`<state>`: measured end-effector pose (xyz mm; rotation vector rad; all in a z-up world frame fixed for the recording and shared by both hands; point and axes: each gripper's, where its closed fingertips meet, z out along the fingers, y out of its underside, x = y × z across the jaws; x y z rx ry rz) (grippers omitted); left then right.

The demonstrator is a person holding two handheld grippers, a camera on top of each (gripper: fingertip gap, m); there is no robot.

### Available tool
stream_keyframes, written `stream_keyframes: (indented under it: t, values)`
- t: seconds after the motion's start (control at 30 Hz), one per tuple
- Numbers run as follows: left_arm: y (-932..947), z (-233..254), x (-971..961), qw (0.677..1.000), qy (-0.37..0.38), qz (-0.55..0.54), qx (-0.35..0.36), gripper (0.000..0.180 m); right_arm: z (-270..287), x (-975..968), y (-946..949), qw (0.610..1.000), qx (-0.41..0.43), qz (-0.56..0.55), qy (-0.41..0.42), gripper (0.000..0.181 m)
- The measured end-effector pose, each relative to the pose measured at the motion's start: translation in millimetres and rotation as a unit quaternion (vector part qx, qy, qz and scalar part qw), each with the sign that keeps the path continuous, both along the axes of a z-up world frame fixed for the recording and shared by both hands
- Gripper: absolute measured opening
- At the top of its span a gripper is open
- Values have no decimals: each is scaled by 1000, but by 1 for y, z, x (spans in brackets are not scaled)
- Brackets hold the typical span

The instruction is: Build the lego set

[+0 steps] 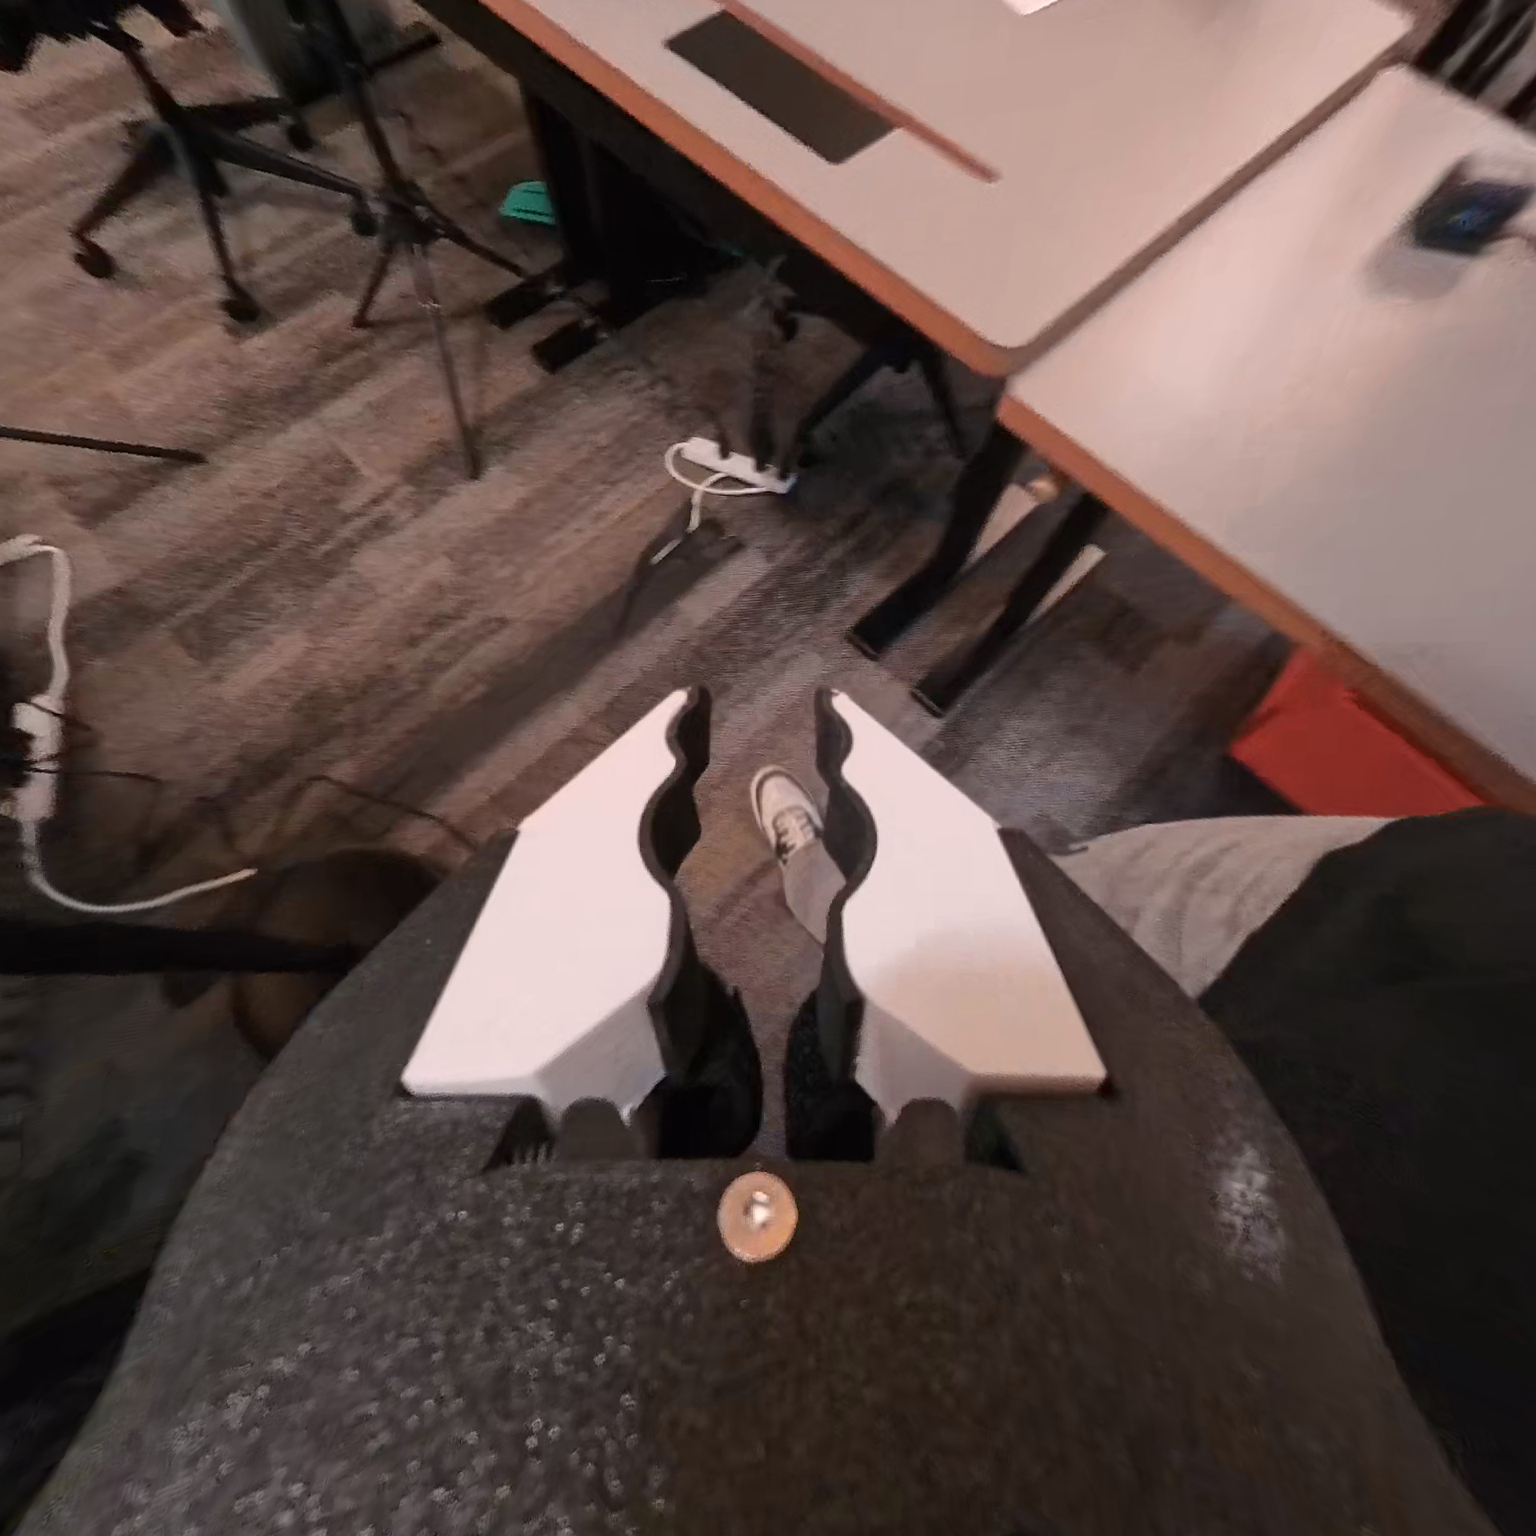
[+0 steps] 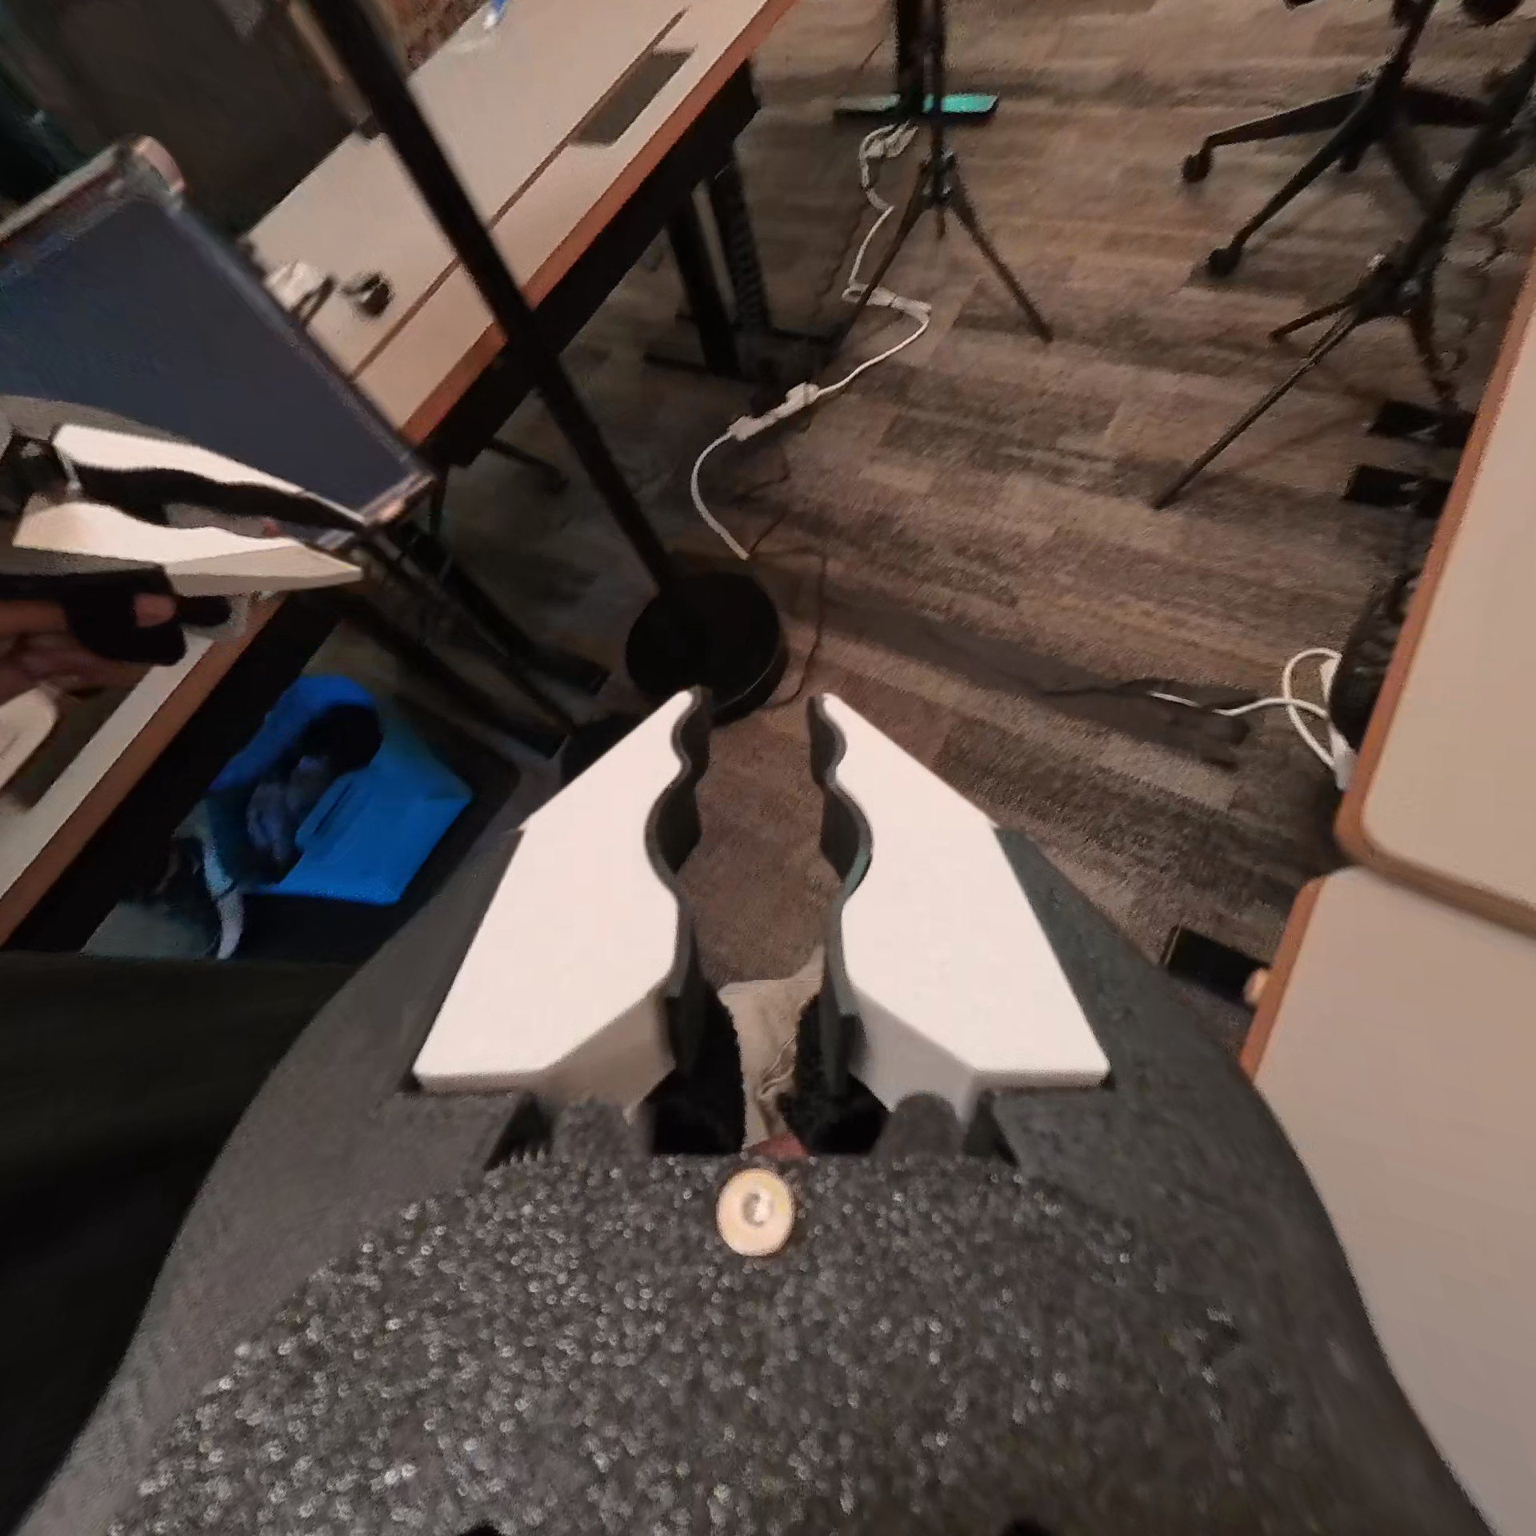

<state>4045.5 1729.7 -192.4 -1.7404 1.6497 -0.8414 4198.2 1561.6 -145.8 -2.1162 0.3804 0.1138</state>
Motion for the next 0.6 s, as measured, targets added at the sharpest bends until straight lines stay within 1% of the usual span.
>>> stream_keyframes:
  t: [0.07, 0.17, 0.27, 0.4, 0.5, 0.6]
  values:
    - [45, -5, 44, 1000, 2, 6, 11, 22, -10, 55, 37, 1000, 10, -16, -3, 24]
    - [107, -12, 113, 1000, -4, 13, -8, 21, -34, 134, 90, 1000, 1, -26, -11, 27]
    - [164, -15, 180, 999, 19, 12, -31, 21, -43, 210, 143, 999, -6, -40, 3, 29]
    - [234, 9, 270, 998, 1, 3, -55, 21, -19, 309, 211, 998, 17, -56, -13, 32]
    - [289, 15, 334, 998, -3, 1, -59, 21, -8, 389, 253, 996, 4, -71, -45, 42]
    - [338, 10, 397, 998, -4, -11, -62, 21, 8, 466, 287, 989, 27, -110, -92, 51]
